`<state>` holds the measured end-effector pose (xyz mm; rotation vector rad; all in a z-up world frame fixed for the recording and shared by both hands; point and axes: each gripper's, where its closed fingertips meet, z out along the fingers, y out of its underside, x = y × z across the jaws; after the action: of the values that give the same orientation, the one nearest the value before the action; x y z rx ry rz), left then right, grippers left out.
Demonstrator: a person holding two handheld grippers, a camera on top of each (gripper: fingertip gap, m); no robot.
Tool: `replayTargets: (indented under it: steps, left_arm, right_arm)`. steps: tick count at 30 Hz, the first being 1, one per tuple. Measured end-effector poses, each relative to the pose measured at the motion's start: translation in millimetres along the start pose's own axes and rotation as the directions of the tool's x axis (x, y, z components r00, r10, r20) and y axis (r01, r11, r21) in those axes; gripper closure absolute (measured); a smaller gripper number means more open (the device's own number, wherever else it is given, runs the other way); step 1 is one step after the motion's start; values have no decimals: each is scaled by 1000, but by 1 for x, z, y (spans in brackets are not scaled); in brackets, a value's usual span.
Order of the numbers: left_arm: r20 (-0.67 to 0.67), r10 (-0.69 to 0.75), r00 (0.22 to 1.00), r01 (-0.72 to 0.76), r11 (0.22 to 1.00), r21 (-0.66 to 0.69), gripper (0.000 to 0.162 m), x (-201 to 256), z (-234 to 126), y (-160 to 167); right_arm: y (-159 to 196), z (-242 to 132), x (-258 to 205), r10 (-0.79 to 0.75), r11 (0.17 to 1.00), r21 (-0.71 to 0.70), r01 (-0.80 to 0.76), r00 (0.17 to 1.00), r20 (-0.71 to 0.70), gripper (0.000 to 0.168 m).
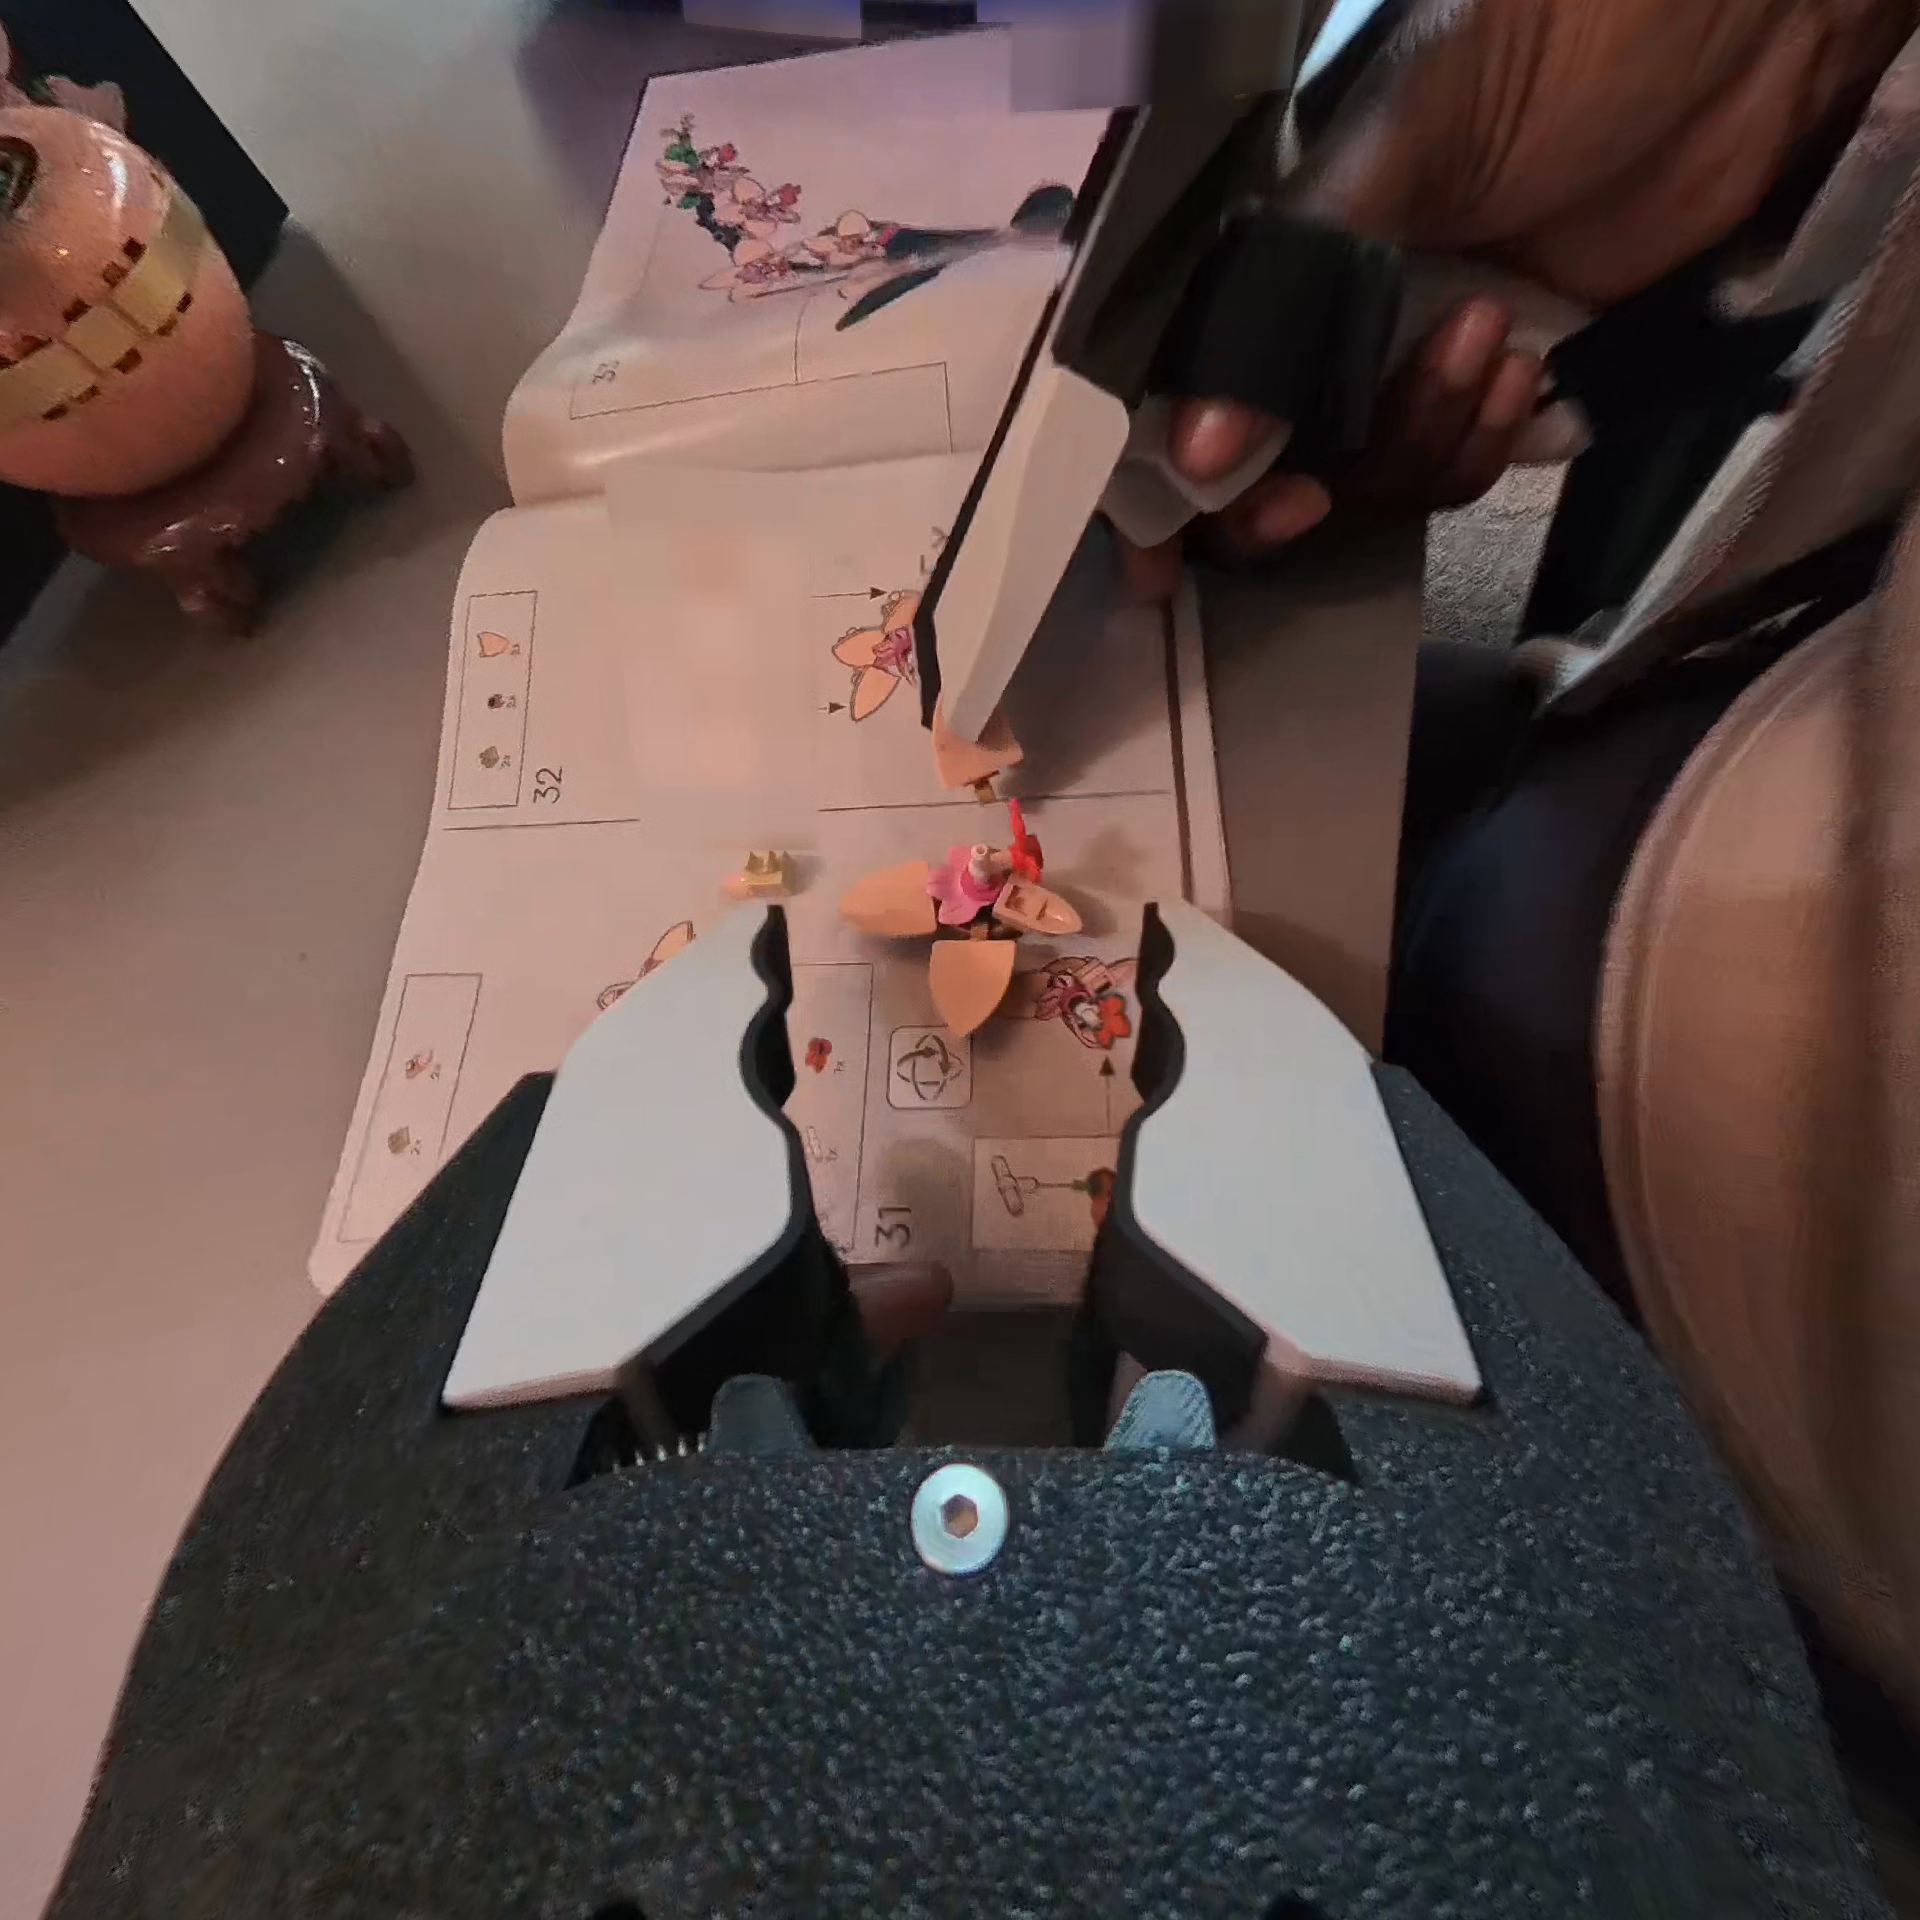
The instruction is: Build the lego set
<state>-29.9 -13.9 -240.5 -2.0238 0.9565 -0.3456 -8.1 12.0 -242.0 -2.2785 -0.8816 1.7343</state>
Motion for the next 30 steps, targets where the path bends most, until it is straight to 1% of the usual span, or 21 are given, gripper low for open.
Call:
replayTargets:
  steps: [1,2,3,4,5,6,7,8,9,13,16,19,20,22,24,25,27,29,30]
  left_arm:
    - [-38,-72,997,73,997,40,99,1,-7,-6]
    - [-95,-166,982,174,981,84,102,3,-13,-12]
    - [-158,-270,950,290,949,122,105,2,-20,-18]
    - [-210,-377,902,410,900,147,110,-2,-25,-22]
    - [-257,-473,843,517,845,140,116,-8,-28,-22]
    - [-302,-543,784,591,801,97,115,-10,-30,-18]
    - [-333,-591,735,637,770,39,109,-10,-31,-13]
    - [-346,-628,697,667,745,-8,104,-9,-32,-9]
    - [-355,-660,663,694,719,-41,102,-9,-33,-6]
    - [-430,-761,487,805,582,-118,128,8,-31,-9]
    - [-399,-833,384,876,465,-127,128,8,-23,-4]
    - [-354,-887,297,930,352,-102,123,1,-22,2]
    - [-350,-901,255,948,305,-96,123,-1,-23,3]
    - [-375,-917,138,974,195,-117,122,-2,-22,0]
    - [-384,-922,48,981,115,-155,128,1,-18,-1]
    - [-379,-925,24,979,99,-179,131,2,-15,-2]
    - [-362,-932,33,967,121,-223,134,7,-11,-5]
    - [-363,-931,29,962,124,-242,130,9,-8,-9]
    - [-371,-929,8,965,105,-242,129,9,-7,-10]
  right_arm:
    - [0,0,0,3,1000,-2,-3,1000,5,163]
    - [0,1,-1,7,1000,-1,-7,1000,14,163]
    - [0,1,-2,6,1000,-1,-6,1000,20,164]
    - [0,1,-3,3,1000,-2,-3,1000,23,163]
    - [0,1,-3,0,1000,-1,0,1000,25,163]
    - [0,0,-4,-2,1000,-5,2,1000,30,163]
    - [0,0,-5,-1,1000,-6,2,999,33,163]
    - [-1,-1,-5,-1,1000,-8,2,999,35,163]
    - [-2,-2,-5,-3,1000,-13,4,999,38,164]
    - [-7,-3,-4,-30,998,-47,30,999,18,163]
    - [-9,0,-3,-21,997,-74,22,1000,18,164]
    - [-8,4,-2,-20,994,-104,21,1000,15,163]
    - [-6,8,-1,-28,993,-117,28,1000,0,163]
    - [-2,10,2,-36,990,-135,33,999,-24,163]
    - [1,14,2,-23,990,-140,20,1000,-21,163]
    - [3,16,2,-13,989,-146,11,1000,-15,163]
    - [5,18,0,14,990,-141,-13,1000,6,164]
    - [4,18,0,27,990,-136,-25,999,19,164]
    - [4,18,0,33,991,-129,-30,999,22,164]
